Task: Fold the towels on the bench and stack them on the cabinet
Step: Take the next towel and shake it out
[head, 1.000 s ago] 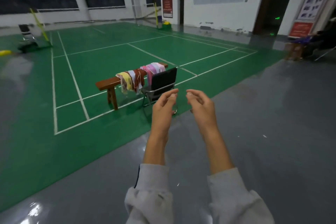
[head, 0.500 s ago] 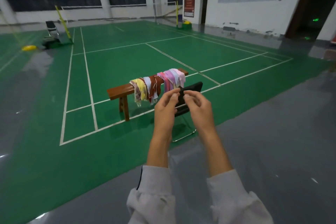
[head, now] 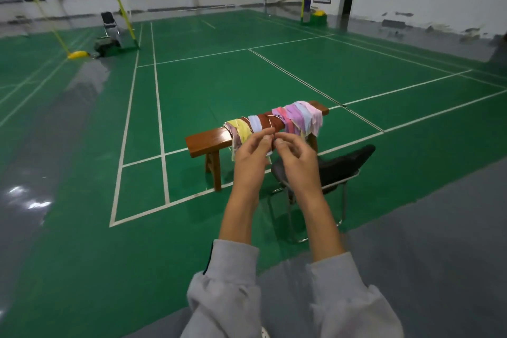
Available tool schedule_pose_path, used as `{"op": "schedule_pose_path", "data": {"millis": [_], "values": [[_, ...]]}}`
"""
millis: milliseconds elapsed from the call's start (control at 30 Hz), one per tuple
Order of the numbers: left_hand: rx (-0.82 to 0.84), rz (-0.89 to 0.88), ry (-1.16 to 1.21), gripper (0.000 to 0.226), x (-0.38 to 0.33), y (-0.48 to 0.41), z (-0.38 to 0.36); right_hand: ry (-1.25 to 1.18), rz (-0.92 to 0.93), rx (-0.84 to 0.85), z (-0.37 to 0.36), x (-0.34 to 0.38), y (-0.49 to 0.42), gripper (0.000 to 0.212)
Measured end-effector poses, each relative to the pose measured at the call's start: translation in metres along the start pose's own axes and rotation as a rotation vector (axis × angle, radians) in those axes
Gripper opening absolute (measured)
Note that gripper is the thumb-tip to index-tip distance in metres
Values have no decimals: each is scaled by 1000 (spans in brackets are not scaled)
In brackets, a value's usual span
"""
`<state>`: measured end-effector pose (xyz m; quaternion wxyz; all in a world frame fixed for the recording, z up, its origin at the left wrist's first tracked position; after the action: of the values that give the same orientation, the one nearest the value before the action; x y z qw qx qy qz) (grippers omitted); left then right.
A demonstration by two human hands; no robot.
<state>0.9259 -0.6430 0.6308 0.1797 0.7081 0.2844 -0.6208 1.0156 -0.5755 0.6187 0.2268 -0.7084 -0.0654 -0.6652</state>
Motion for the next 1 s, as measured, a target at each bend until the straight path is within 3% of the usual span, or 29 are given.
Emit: {"op": "schedule_pose_path", "data": {"millis": [400,633,1000], "values": [[-46,60,-13,20,34,-324,111,4,-73,17,-181,-71,-283,16],[42,81,-10,20,63,-523,147,49,-67,-78,-266,-140,-451,13],[293,186,-19,21,98,-781,114,101,-148,-326,-291,-194,-677,15]]}}
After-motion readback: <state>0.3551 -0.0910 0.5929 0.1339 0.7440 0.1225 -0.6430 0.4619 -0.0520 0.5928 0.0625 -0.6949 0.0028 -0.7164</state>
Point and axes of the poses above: each hand's wrist, its own y-axis away from the middle knuckle, its own z-axis out of the back of the hand, x = y × z, the point moved 4 cm from there along -y, towards the middle knuckle, and after that the axes turned 1 degree about z, right-handed, at the moved point
